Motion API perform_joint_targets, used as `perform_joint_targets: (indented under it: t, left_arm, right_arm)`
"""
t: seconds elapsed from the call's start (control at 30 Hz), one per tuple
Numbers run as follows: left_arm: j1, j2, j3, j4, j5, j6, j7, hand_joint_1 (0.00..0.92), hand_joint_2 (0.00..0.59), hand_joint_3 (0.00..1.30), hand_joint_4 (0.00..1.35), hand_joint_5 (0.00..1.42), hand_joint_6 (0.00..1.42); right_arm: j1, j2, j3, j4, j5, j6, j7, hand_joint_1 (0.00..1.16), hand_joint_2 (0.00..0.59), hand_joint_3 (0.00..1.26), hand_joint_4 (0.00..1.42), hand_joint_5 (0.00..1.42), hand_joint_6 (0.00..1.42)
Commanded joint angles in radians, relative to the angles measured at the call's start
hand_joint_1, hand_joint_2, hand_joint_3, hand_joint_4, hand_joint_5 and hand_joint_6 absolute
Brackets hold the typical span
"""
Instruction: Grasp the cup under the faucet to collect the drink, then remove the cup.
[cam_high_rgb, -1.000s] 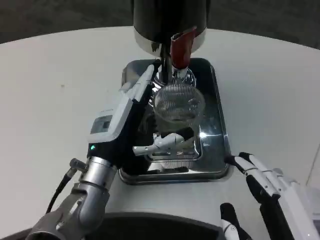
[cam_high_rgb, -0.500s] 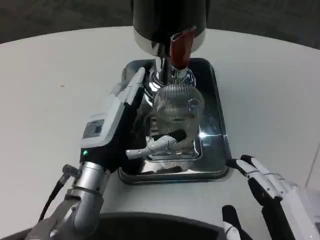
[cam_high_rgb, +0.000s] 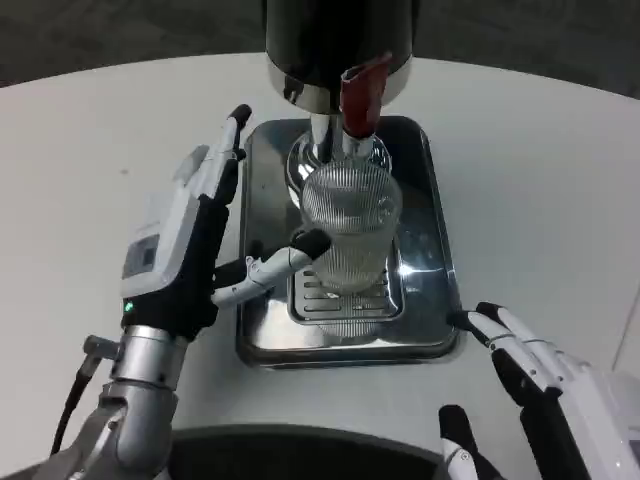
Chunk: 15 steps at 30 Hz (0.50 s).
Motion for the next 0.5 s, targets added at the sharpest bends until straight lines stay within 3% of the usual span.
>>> perform_joint_targets:
  t: [0.03,0.1,0.27,0.5]
  left_arm:
    - [0.059,0.018,0.048,-0.095,-0.063,-0.035,-0.064,0.02,0.0,0.0,0.0,0.16,0.04]
    - [0.086,0.021,0.075,-0.156,-0.106,-0.053,-0.104,0.001,0.0,0.0,0.0,0.13,0.02]
    - [0.145,0.034,0.148,-0.341,-0.305,-0.114,-0.282,0.0,0.066,0.0,0.0,0.0,0.0]
    - [0.175,0.072,0.222,-0.551,-0.548,-0.092,-0.547,0.0,0.097,0.0,0.0,0.0,0.0]
  right_arm:
    - [0.023,-0.001,0.013,-0.006,0.001,-0.01,-0.007,0.54,0.525,0.21,0.12,0.22,0.24]
    - [0.025,-0.001,0.014,-0.008,0.001,-0.009,-0.009,0.54,0.525,0.21,0.12,0.22,0.25]
    - [0.029,-0.002,0.013,-0.01,0.003,-0.009,-0.008,0.54,0.525,0.21,0.13,0.22,0.25]
    - [0.02,0.002,0.014,-0.007,0.003,-0.007,-0.008,0.54,0.525,0.21,0.13,0.22,0.25]
